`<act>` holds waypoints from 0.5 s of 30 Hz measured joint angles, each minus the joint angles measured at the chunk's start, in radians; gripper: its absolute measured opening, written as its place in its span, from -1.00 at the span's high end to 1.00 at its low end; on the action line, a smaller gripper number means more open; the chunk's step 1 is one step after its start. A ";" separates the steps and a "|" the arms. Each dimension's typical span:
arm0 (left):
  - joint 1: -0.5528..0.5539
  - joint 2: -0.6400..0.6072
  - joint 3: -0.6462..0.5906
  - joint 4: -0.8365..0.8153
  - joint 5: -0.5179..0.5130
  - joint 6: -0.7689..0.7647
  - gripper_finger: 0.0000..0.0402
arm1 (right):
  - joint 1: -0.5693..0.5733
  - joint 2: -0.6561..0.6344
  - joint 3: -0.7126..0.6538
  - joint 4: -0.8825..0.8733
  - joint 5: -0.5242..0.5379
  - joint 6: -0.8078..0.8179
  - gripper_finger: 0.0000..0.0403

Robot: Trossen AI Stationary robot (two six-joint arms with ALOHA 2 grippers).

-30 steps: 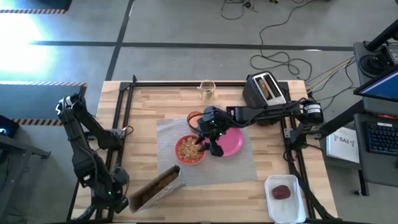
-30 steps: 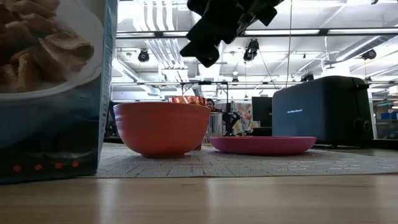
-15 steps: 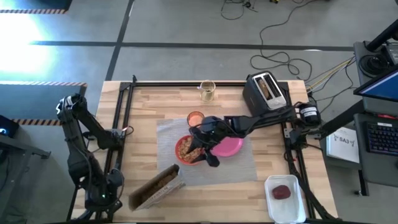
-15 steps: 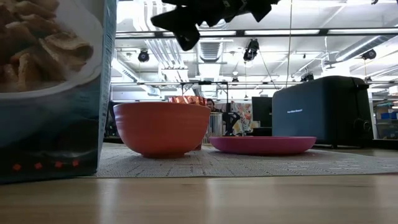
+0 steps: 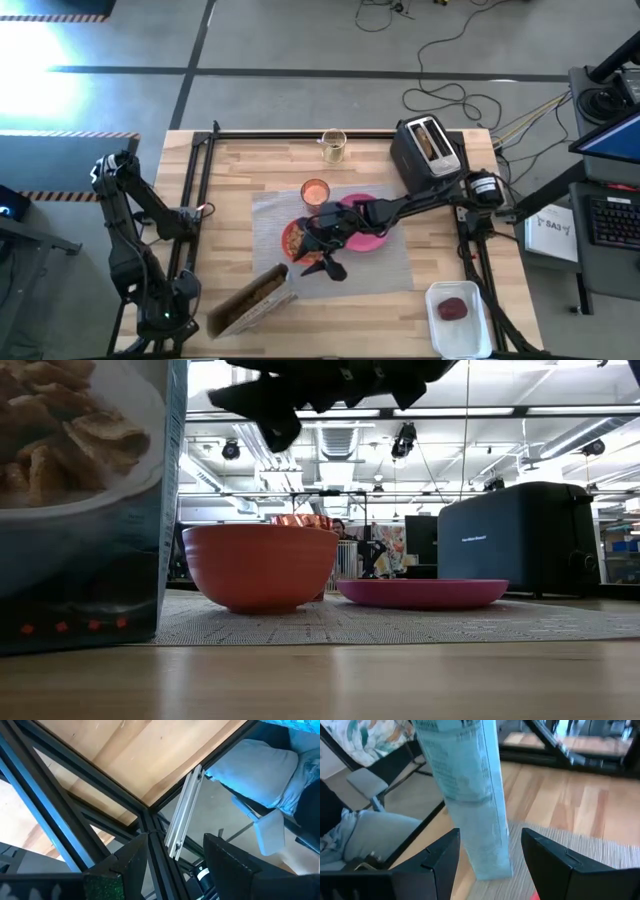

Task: Arrange a breakfast setting
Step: Pour the cereal from the blue cereal box into the orange bowl

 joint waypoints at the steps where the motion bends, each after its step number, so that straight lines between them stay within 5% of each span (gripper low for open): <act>1: -0.001 0.000 0.000 0.000 -0.001 0.002 0.13 | 0.000 0.001 0.000 0.009 0.003 0.000 0.00; 15: -0.018 0.026 -0.002 0.000 -0.016 0.003 0.13 | -0.001 0.000 0.000 0.059 -0.060 0.196 0.00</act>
